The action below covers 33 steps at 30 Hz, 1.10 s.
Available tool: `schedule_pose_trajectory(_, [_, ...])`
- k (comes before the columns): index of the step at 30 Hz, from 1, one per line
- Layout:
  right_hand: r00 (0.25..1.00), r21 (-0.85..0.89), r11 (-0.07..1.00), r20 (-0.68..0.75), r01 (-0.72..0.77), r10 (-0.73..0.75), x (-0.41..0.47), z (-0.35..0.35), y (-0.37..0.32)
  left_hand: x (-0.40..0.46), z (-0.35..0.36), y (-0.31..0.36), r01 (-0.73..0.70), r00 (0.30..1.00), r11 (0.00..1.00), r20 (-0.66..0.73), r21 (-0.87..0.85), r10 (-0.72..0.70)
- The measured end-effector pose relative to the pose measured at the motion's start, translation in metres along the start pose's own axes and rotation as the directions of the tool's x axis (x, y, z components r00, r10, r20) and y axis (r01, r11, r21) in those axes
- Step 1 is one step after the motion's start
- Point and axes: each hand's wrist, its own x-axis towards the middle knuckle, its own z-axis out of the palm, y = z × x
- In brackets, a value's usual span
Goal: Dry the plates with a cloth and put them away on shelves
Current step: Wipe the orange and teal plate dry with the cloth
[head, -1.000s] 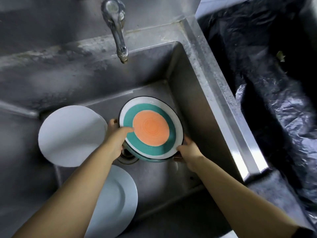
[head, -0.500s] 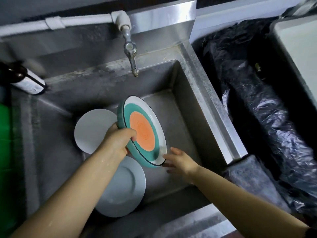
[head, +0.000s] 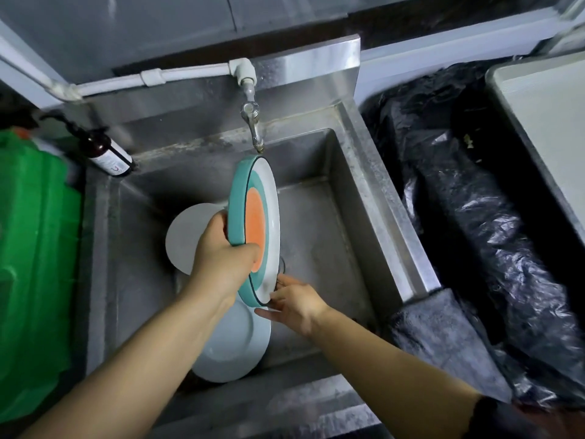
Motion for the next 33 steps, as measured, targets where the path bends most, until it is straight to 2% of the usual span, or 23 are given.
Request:
schedule_pose_trajectory(5, [1.000, 0.050, 0.998, 0.007, -0.024, 0.024, -0.004, 0.006, -0.005, -0.018, 0.009, 0.007, -0.066, 0.997, 0.996, -0.031, 0.052, 0.068])
schedule_pose_trajectory(10, [1.000, -0.005, 1.000, -0.006, -0.024, 0.024, -0.012, 0.005, -0.013, -0.028, 0.008, 0.010, -0.080, 0.995, 0.995, -0.053, 0.057, 0.083])
schedule_pose_trajectory(18, [0.998, -0.160, 0.986, -0.023, 0.052, -0.056, -0.023, -0.007, -0.024, -0.039, -0.009, 0.008, 0.132, 0.990, 0.986, 0.055, -0.101, -0.127])
schedule_pose_trajectory(25, [0.980, -0.328, 0.927, -0.024, 0.181, -0.200, -0.044, -0.033, -0.038, -0.048, -0.019, -0.011, 0.238, 0.971, 0.905, 0.100, -0.351, -0.216])
schedule_pose_trajectory(28, [0.960, -0.464, 0.848, 0.026, 0.257, -0.277, -0.054, -0.047, -0.046, -0.050, -0.019, -0.014, 0.253, 0.967, 0.858, 0.150, -0.447, -0.206])
schedule_pose_trajectory(31, [0.910, -0.603, 0.702, 0.108, 0.380, -0.400, -0.072, -0.068, -0.049, -0.049, -0.021, -0.023, 0.277, 0.958, 0.813, 0.215, -0.513, -0.191])
schedule_pose_trajectory(32, [0.887, -0.690, 0.604, 0.123, 0.399, -0.445, -0.079, -0.079, -0.049, -0.049, -0.021, -0.027, 0.291, 0.952, 0.797, 0.240, -0.529, -0.188])
schedule_pose_trajectory(33, [0.867, -0.812, 0.448, 0.133, 0.373, -0.481, -0.087, -0.091, -0.048, -0.050, -0.021, -0.029, 0.304, 0.947, 0.781, 0.264, -0.545, -0.185])
